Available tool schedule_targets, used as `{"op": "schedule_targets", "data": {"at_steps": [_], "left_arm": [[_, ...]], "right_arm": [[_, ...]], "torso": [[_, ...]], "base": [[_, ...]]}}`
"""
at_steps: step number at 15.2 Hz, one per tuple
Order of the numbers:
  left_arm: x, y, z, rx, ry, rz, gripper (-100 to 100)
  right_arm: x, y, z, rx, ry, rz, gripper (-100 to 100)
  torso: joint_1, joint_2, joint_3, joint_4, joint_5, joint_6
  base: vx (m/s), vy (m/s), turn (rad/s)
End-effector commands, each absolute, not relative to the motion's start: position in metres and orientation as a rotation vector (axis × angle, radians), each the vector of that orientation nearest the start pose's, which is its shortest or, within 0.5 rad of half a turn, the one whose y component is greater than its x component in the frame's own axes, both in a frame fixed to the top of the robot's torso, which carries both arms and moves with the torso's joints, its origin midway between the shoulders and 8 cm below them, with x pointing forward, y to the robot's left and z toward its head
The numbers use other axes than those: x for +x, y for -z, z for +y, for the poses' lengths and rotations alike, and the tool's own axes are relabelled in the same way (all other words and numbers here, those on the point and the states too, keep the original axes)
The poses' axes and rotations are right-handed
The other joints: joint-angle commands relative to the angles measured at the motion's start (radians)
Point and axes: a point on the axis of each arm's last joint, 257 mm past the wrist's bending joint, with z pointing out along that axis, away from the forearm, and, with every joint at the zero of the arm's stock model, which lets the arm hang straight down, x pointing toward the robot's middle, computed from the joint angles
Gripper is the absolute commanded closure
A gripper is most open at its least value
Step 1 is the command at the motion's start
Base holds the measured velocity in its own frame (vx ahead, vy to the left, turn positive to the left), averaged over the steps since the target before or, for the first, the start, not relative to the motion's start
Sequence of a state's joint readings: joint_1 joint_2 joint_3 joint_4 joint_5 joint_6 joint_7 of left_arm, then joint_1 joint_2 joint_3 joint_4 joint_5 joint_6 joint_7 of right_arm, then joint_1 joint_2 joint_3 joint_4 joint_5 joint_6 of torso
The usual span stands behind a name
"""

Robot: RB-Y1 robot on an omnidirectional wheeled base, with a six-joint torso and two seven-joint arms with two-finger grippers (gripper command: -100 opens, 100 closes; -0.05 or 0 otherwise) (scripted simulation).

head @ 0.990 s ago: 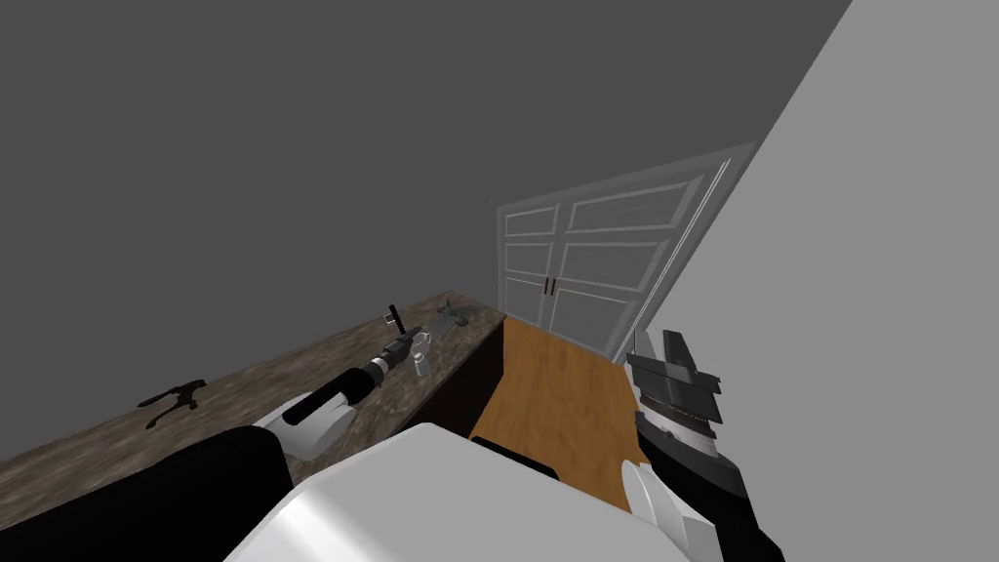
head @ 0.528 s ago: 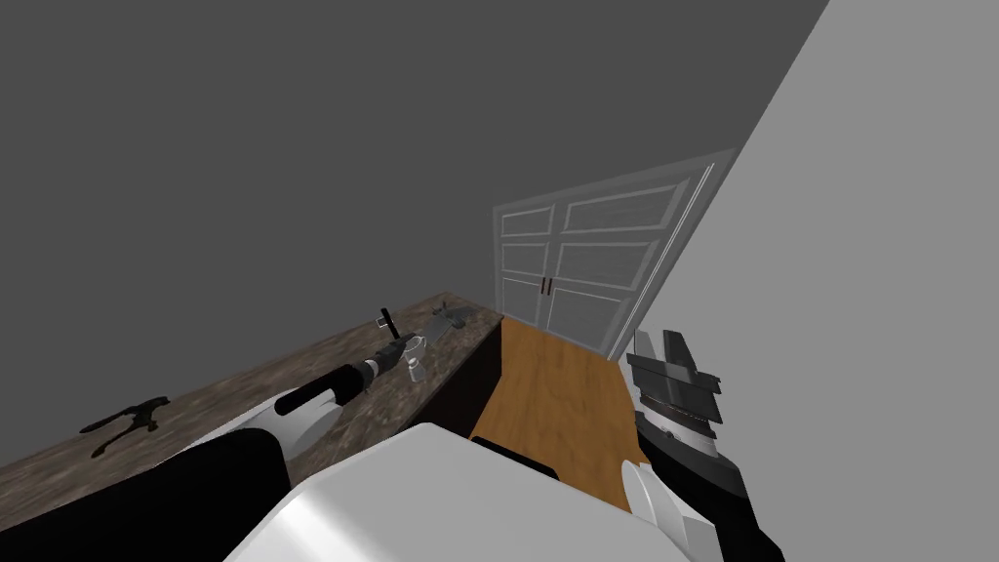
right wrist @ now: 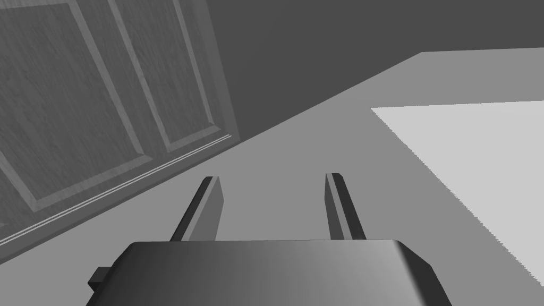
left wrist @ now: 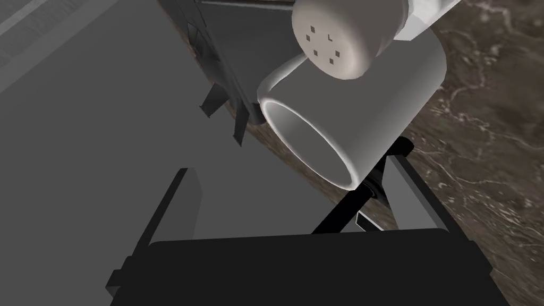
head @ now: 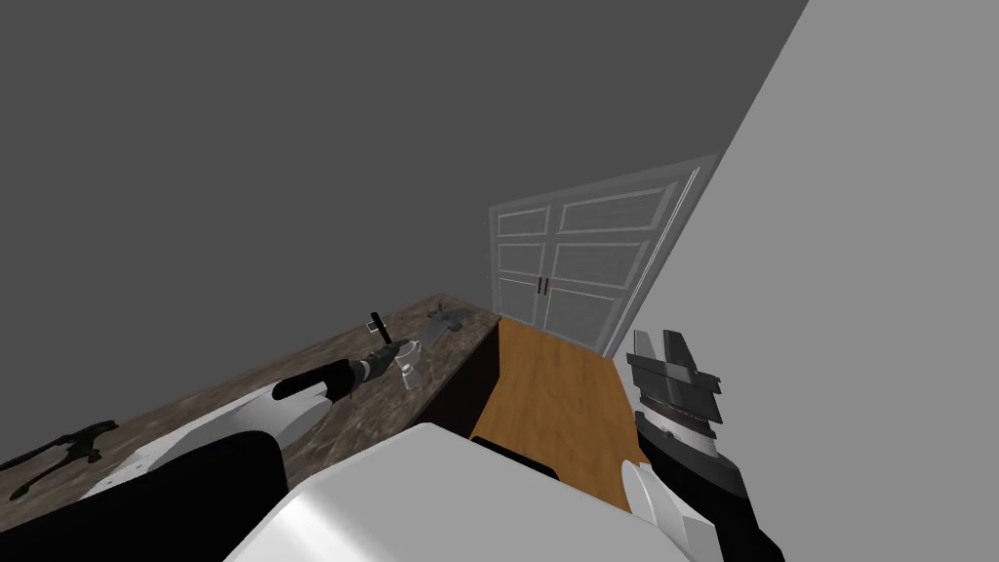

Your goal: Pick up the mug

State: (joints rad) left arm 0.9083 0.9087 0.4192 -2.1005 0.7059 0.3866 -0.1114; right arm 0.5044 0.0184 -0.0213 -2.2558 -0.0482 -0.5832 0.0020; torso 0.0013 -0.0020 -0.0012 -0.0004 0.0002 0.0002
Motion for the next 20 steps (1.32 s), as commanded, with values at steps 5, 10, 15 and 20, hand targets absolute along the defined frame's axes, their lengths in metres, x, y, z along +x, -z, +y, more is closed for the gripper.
{"op": "schedule_targets", "data": {"at_steps": [5,10,15,20], "left_arm": [[0.262,0.247,0.553,-1.448,0.339,1.840,-100],[0.243,0.255,0.562,-1.519,0.260,1.921,-100],[0.223,0.262,0.568,-1.591,0.174,2.002,-100],[0.203,0.266,0.571,-1.657,0.090,2.079,-100]], "right_arm": [[0.331,-0.028,-0.294,0.652,-1.316,0.525,0],[0.331,-0.028,-0.294,0.652,-1.316,0.525,0],[0.331,-0.028,-0.294,0.652,-1.316,0.525,0],[0.331,-0.028,-0.294,0.652,-1.316,0.525,0]], "torso": [[0.000,0.000,0.000,0.000,0.000,0.000],[0.000,0.000,0.000,0.000,0.000,0.000],[0.000,0.000,0.000,0.000,0.000,0.000],[0.000,0.000,0.000,0.000,0.000,0.000]], "base": [[0.025,0.020,-0.071],[0.020,0.015,-0.054],[0.024,0.017,-0.067],[0.024,0.018,-0.059]]}}
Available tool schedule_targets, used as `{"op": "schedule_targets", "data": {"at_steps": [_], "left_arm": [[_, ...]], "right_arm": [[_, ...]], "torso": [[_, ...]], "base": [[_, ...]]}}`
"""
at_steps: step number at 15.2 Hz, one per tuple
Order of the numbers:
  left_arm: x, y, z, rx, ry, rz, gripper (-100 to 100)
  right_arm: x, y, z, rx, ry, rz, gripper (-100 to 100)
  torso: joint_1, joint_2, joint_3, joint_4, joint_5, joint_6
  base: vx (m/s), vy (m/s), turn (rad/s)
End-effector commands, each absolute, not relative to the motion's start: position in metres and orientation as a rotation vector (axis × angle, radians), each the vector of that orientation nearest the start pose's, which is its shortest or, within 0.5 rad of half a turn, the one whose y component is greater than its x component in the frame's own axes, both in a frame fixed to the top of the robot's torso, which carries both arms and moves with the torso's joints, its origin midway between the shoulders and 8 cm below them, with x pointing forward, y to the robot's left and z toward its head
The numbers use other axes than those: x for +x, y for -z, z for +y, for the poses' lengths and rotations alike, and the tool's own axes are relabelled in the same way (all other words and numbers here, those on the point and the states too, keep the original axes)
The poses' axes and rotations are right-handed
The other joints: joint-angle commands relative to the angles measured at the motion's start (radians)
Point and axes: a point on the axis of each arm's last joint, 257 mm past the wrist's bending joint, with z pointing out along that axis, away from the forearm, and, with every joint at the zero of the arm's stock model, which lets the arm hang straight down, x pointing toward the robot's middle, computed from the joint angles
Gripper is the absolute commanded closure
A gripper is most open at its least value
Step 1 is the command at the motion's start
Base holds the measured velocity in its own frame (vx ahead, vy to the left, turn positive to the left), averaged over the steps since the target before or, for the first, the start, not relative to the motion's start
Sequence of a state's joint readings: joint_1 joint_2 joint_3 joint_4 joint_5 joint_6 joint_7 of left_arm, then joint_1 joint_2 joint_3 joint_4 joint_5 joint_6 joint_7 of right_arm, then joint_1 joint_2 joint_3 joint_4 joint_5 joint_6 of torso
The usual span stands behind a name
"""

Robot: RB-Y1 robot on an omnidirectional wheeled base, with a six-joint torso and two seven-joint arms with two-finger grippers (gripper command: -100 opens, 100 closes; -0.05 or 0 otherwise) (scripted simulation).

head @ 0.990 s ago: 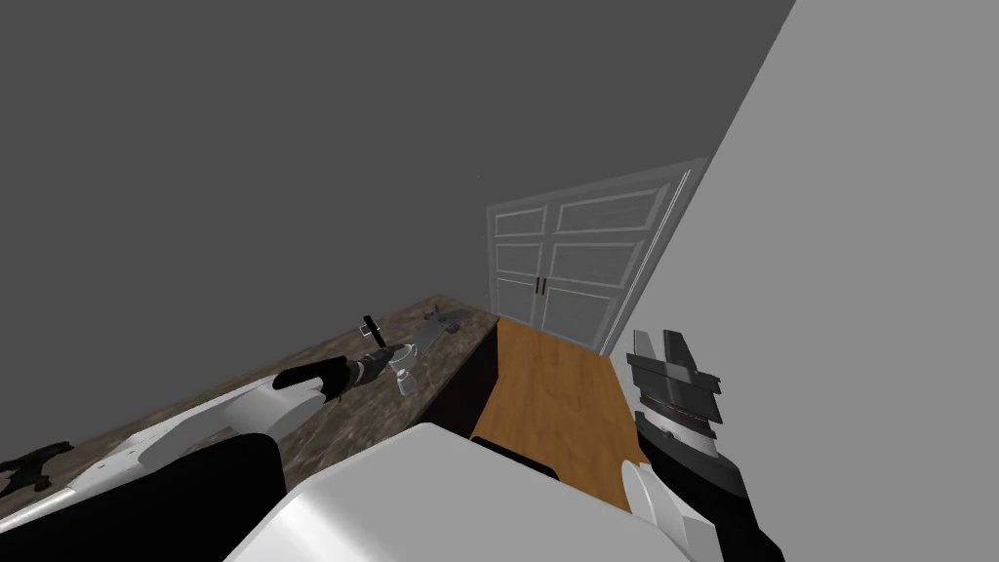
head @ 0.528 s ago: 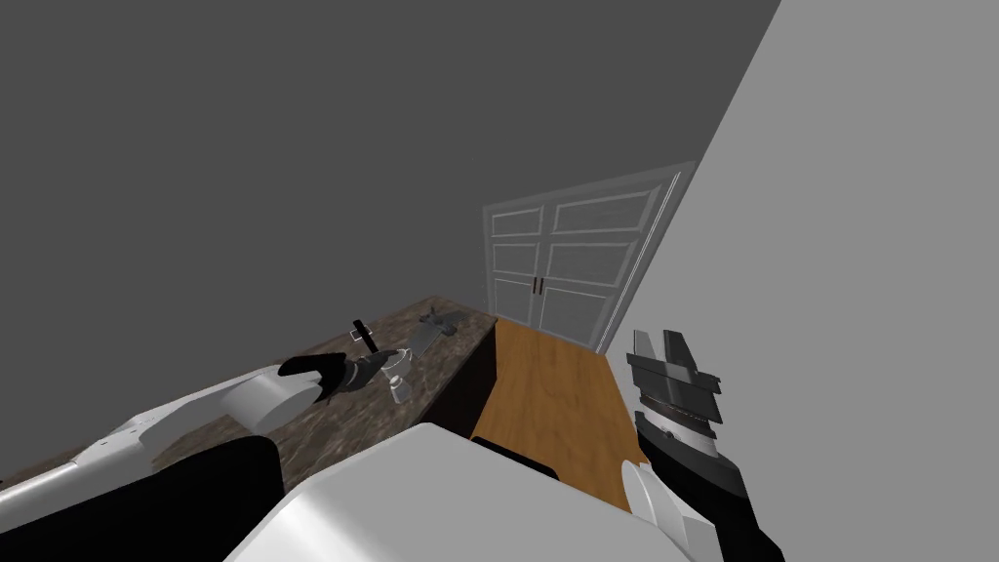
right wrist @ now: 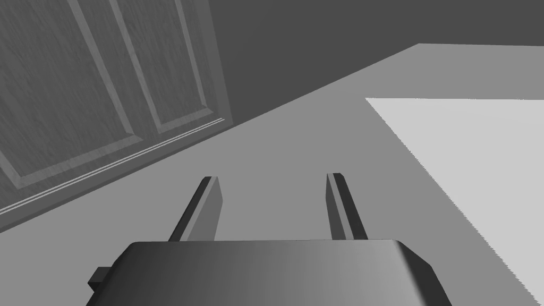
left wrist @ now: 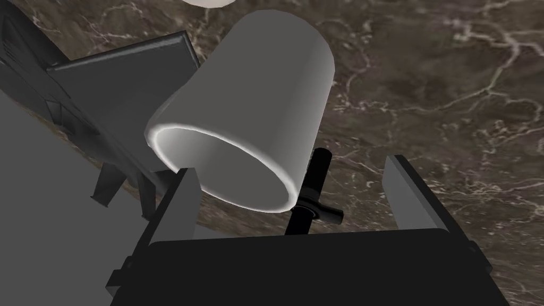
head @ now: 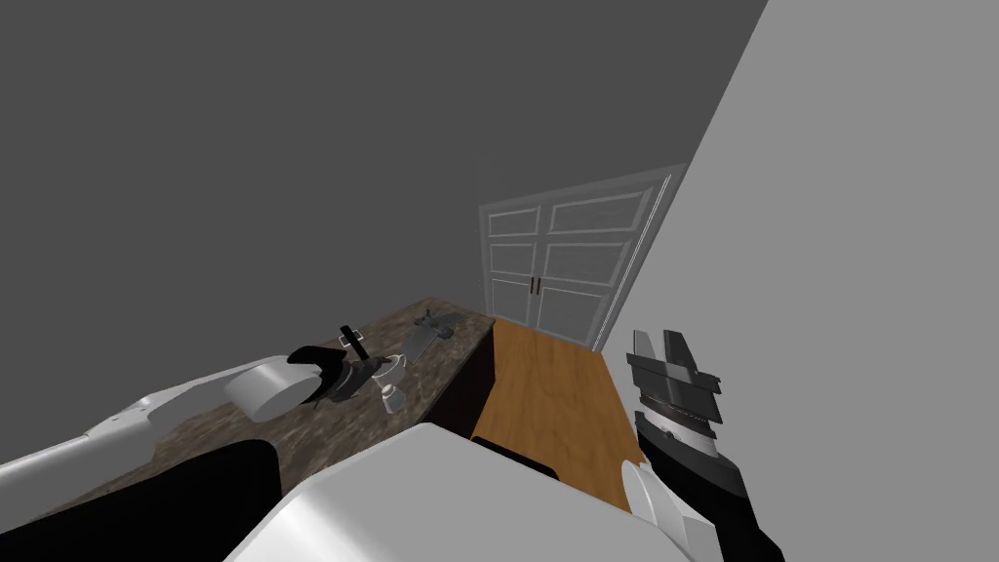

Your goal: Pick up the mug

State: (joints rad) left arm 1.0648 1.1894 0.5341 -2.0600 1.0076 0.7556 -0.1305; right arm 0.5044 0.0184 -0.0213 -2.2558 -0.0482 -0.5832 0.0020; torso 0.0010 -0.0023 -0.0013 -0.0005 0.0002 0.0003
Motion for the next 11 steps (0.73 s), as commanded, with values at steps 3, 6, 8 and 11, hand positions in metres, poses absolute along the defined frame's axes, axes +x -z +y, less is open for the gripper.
{"op": "schedule_targets", "data": {"at_steps": [3,6,8,11], "left_arm": [[0.194,0.268,0.572,-1.687,0.052,2.114,-100],[0.179,0.269,0.572,-1.734,-0.013,2.173,-100],[0.172,0.269,0.572,-1.754,-0.041,2.199,-100],[0.162,0.268,0.571,-1.785,-0.088,2.241,-100]], "right_arm": [[0.331,-0.028,-0.294,0.652,-1.316,0.525,0],[0.331,-0.028,-0.294,0.652,-1.316,0.525,0],[0.331,-0.028,-0.294,0.652,-1.316,0.525,0],[0.331,-0.028,-0.294,0.652,-1.316,0.525,0]], "torso": [[0.000,0.000,0.000,0.000,0.000,0.000],[0.000,0.000,0.000,0.000,0.000,0.000],[0.000,0.000,0.000,0.000,0.000,0.000],[0.000,0.000,0.000,0.000,0.000,0.000]], "base": [[0.023,0.015,-0.070],[0.024,0.017,-0.061],[0.025,0.017,-0.055],[0.024,0.016,-0.051]]}}
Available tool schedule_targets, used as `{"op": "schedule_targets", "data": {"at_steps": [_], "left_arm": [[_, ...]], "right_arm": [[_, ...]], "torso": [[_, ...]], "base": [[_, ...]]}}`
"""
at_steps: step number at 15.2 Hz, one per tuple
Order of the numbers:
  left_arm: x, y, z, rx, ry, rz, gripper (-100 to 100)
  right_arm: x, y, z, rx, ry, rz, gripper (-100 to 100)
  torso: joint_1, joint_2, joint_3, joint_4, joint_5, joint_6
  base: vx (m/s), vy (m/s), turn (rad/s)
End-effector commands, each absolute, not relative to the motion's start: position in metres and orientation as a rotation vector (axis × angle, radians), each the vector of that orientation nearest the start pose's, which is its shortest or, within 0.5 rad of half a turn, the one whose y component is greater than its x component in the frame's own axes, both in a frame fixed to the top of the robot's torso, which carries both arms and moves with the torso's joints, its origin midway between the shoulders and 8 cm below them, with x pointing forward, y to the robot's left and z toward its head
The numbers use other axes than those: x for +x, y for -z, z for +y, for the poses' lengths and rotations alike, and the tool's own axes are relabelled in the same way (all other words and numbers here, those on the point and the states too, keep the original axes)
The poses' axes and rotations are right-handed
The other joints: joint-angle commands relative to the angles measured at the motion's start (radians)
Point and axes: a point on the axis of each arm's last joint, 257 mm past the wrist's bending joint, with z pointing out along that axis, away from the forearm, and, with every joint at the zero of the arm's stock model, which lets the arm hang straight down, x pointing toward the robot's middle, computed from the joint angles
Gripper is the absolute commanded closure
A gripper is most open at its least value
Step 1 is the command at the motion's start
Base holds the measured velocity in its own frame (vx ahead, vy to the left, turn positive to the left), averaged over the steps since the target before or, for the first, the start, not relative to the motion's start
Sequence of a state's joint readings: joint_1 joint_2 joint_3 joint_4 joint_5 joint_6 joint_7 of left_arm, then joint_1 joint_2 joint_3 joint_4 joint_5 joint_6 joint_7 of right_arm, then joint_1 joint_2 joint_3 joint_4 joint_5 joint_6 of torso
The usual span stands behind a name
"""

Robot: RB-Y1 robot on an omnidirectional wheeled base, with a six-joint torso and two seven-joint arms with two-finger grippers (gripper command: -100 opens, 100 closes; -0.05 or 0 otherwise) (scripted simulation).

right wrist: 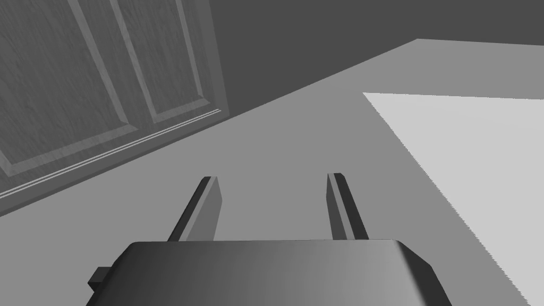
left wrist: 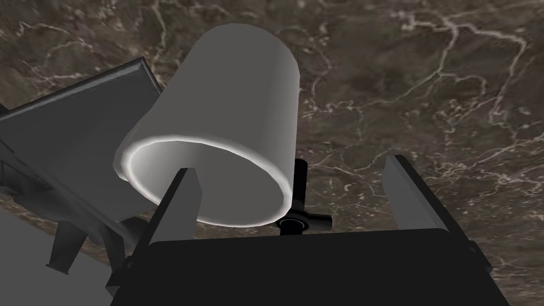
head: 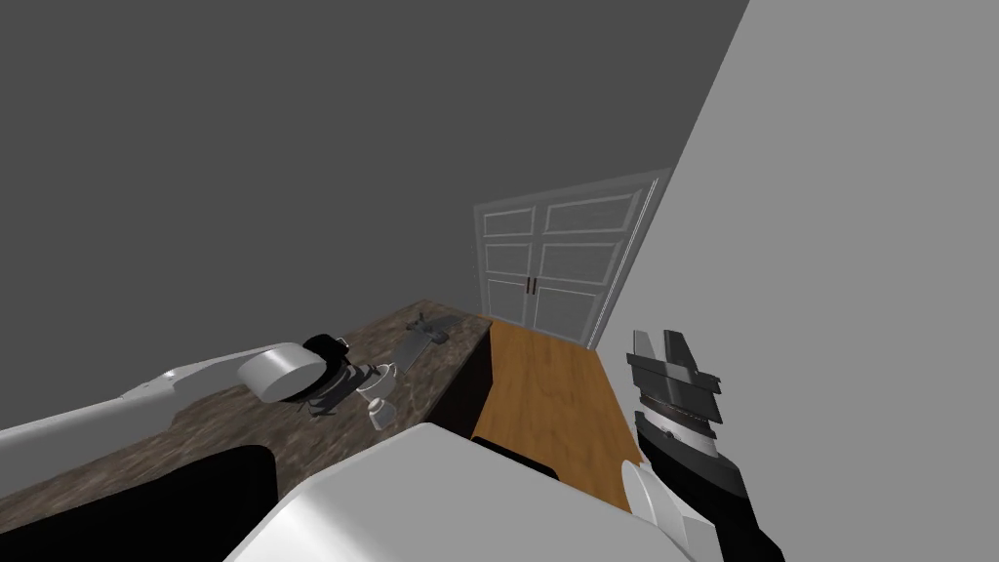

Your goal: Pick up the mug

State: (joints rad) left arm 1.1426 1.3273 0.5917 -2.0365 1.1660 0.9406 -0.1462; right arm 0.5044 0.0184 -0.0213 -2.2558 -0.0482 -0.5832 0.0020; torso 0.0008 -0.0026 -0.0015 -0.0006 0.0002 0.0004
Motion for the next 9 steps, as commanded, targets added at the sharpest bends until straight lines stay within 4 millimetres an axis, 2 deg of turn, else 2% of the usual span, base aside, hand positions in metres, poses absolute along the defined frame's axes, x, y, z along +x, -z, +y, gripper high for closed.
{"op": "schedule_targets", "data": {"at_steps": [1,4,5,6,9], "left_arm": [[0.162,0.268,0.571,-1.785,-0.088,2.241,-100],[0.153,0.267,0.569,-1.813,-0.131,2.280,-100],[0.156,0.267,0.569,-1.802,-0.113,2.265,-100],[0.147,0.276,0.575,-1.827,-0.120,2.249,-100],[0.139,0.285,0.581,-1.848,-0.123,2.231,-100]], "right_arm": [[0.331,-0.028,-0.294,0.652,-1.316,0.525,0],[0.331,-0.028,-0.294,0.652,-1.316,0.525,0],[0.331,-0.028,-0.294,0.652,-1.316,0.525,0],[0.331,-0.028,-0.294,0.652,-1.316,0.525,0],[0.331,-0.028,-0.294,0.652,-1.316,0.525,0]], "torso": [[0.000,0.000,0.000,0.000,0.000,0.000],[0.000,0.000,0.000,0.000,0.000,0.000],[0.000,0.000,0.000,0.000,0.000,0.000],[0.000,0.001,0.000,0.000,0.000,0.000],[-0.001,0.003,0.002,0.001,0.000,0.000]], "base": [[0.023,0.013,-0.054],[0.023,0.012,-0.041],[0.013,0.009,-0.020],[0.000,0.000,-0.123],[-0.013,-0.004,-0.139]]}}
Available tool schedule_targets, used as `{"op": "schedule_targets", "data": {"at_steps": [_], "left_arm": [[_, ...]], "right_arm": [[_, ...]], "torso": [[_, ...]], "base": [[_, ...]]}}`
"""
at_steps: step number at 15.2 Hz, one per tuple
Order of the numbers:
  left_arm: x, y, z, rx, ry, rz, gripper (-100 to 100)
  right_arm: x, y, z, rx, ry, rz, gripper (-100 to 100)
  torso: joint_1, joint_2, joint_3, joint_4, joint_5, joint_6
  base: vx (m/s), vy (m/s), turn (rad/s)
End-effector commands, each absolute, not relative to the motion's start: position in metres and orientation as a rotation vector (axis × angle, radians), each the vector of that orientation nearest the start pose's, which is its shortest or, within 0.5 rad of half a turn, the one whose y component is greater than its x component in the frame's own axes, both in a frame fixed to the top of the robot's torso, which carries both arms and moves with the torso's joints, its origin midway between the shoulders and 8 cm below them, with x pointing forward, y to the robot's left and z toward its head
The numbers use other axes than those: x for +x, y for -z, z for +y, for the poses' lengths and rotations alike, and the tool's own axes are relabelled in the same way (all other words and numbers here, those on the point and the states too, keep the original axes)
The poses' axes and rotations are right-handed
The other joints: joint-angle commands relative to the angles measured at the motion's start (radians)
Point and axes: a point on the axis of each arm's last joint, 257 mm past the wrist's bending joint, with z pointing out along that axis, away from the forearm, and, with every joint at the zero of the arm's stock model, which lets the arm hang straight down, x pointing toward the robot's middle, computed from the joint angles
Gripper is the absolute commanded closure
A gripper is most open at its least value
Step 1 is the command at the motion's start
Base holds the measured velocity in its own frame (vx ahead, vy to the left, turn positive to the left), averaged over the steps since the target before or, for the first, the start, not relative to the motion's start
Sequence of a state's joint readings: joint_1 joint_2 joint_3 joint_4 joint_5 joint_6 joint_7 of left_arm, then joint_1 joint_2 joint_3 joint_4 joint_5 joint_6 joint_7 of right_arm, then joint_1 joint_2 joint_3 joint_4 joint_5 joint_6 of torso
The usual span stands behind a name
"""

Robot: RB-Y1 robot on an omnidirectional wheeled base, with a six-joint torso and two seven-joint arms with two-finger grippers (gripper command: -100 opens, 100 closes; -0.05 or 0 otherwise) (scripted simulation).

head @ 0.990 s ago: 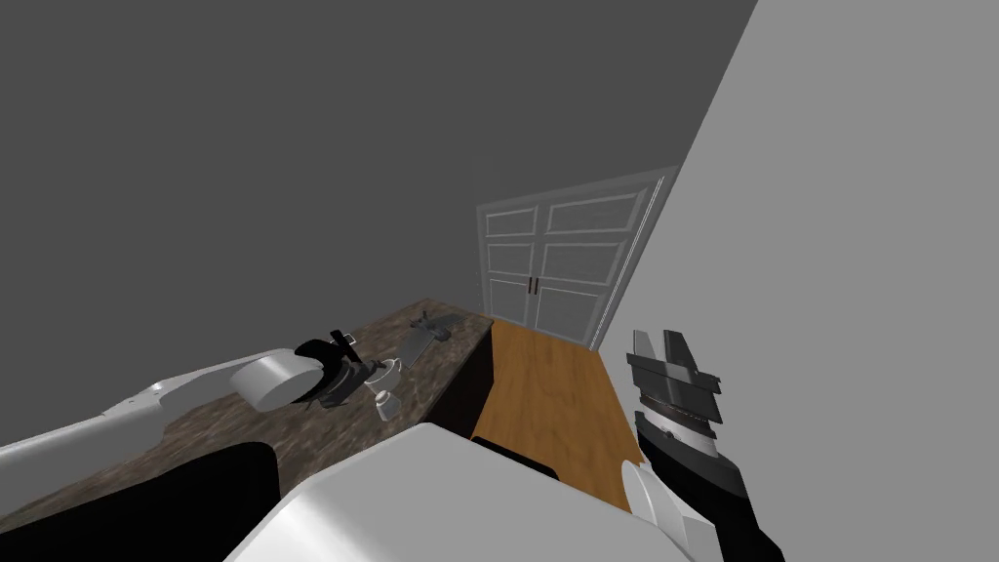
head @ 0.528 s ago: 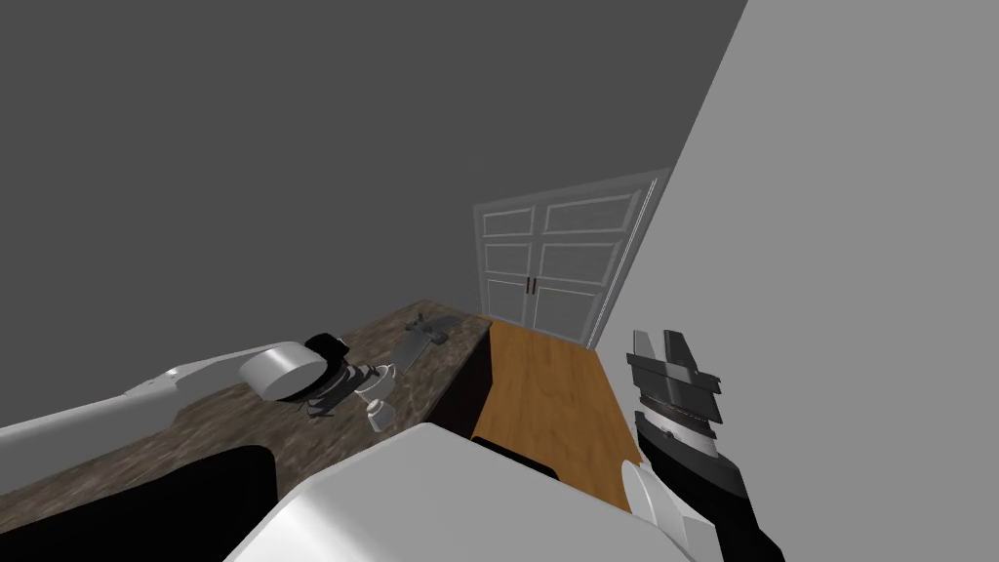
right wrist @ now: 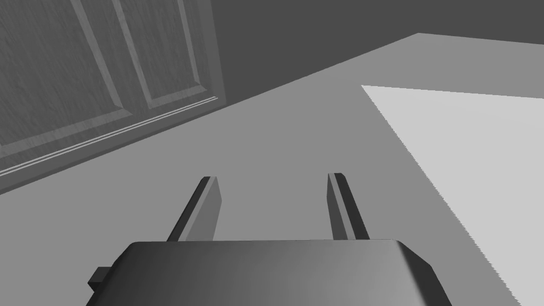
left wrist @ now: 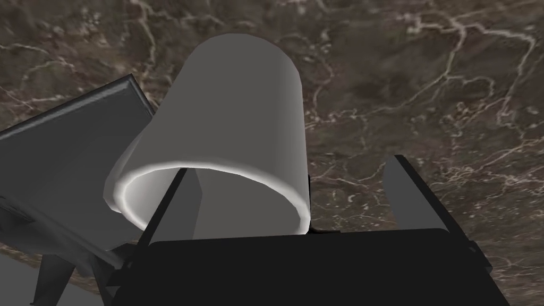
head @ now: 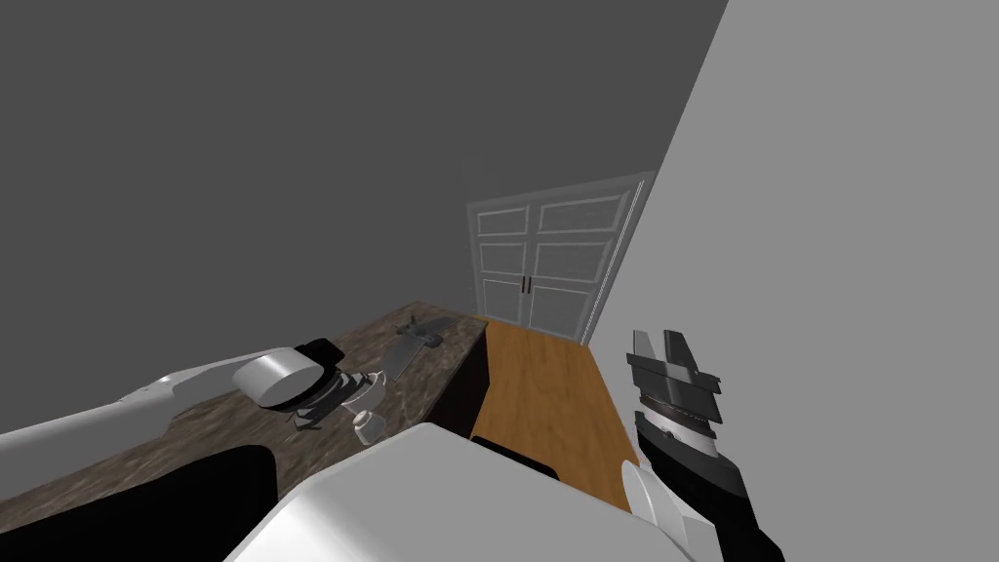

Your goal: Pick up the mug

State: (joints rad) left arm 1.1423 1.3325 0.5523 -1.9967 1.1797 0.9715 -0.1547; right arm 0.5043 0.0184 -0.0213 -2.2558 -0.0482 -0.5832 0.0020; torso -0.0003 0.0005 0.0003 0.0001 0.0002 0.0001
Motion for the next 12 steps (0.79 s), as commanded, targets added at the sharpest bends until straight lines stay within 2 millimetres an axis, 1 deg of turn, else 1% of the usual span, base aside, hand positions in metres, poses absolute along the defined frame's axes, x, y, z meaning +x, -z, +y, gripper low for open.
{"op": "schedule_targets", "data": {"at_steps": [1,2,3,7,8,11,12], "left_arm": [[0.134,0.290,0.583,-1.859,-0.124,2.223,-100],[0.139,0.286,0.580,-1.848,-0.123,2.232,-100],[0.139,0.286,0.580,-1.850,-0.123,2.230,100],[0.138,0.287,0.580,-1.852,-0.124,2.231,100],[0.145,0.278,0.577,-1.833,-0.121,2.245,100],[0.155,0.267,0.569,-1.805,-0.118,2.269,100],[0.150,0.272,0.573,-1.818,-0.121,2.258,100]], "right_arm": [[0.331,-0.028,-0.294,0.652,-1.316,0.525,0],[0.331,-0.028,-0.294,0.652,-1.316,0.525,0],[0.331,-0.028,-0.294,0.652,-1.316,0.525,0],[0.331,-0.028,-0.294,0.652,-1.316,0.525,0],[0.331,-0.028,-0.294,0.652,-1.316,0.525,0],[0.331,-0.028,-0.294,0.652,-1.316,0.525,0],[0.331,-0.028,-0.294,0.652,-1.316,0.525,0]], "torso": [[0.000,0.000,0.000,0.000,0.000,0.000],[0.000,0.000,0.000,0.000,0.000,0.000],[0.000,0.000,0.000,0.000,0.000,0.000],[0.000,-0.001,0.000,0.000,0.000,0.000],[0.000,-0.001,0.000,0.000,0.001,0.000],[0.000,-0.001,0.000,0.001,0.000,0.000],[0.000,-0.001,0.000,0.001,0.000,0.000]], "base": [[-0.017,-0.006,-0.110],[-0.010,-0.003,-0.044],[0.000,0.000,0.000],[0.000,0.000,0.000],[0.008,0.003,0.157],[0.015,0.004,0.161],[0.009,0.001,0.044]]}}
